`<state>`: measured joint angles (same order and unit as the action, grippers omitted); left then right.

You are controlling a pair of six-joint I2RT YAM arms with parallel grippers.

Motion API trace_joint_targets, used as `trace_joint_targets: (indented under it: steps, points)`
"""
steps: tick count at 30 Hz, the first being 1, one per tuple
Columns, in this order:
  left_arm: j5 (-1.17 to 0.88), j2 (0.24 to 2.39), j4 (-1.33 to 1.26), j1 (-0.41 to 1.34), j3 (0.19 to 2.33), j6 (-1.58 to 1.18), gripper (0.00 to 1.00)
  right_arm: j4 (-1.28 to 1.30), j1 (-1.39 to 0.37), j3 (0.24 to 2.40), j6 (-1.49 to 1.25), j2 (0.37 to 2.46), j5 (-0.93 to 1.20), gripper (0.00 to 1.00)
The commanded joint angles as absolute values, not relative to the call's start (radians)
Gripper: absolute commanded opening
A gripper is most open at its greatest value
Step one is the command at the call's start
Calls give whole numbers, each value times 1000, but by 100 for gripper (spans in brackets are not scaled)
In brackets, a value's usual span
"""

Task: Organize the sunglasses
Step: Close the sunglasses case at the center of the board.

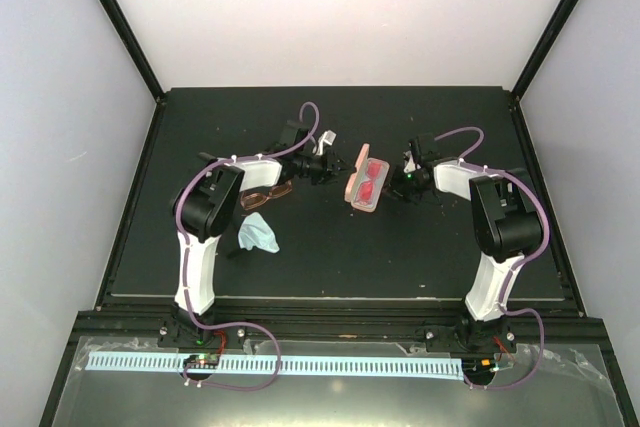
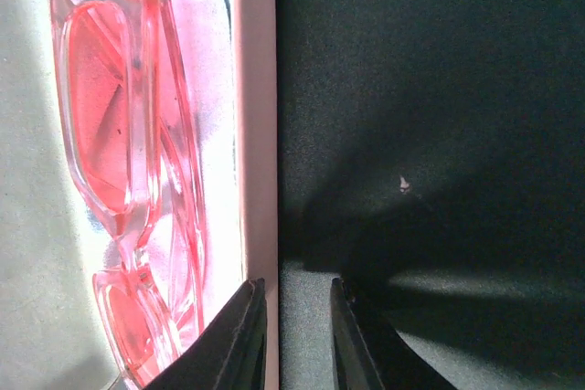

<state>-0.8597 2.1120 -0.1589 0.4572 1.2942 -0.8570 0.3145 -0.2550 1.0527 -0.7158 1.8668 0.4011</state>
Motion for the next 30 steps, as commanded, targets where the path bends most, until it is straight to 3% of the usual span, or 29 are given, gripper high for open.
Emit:
trace_joint_targets:
  steps: [1, 17, 26, 30]
  points:
    - [-903, 2130, -163, 483, 1333, -848, 27, 332, -256, 1064, -714, 1905, 444, 22]
    - [-890, 2186, -65, 545, 1391, -843, 35, 289, -254, 1036, -760, 1873, 403, 21]
    - [-726, 1973, 114, 519, 1382, -669, 38, 365, -260, 997, -680, 1666, 133, 23]
    - [-553, 1842, 208, 517, 1340, -592, 41, 422, -322, 1054, -566, 1646, 103, 33]
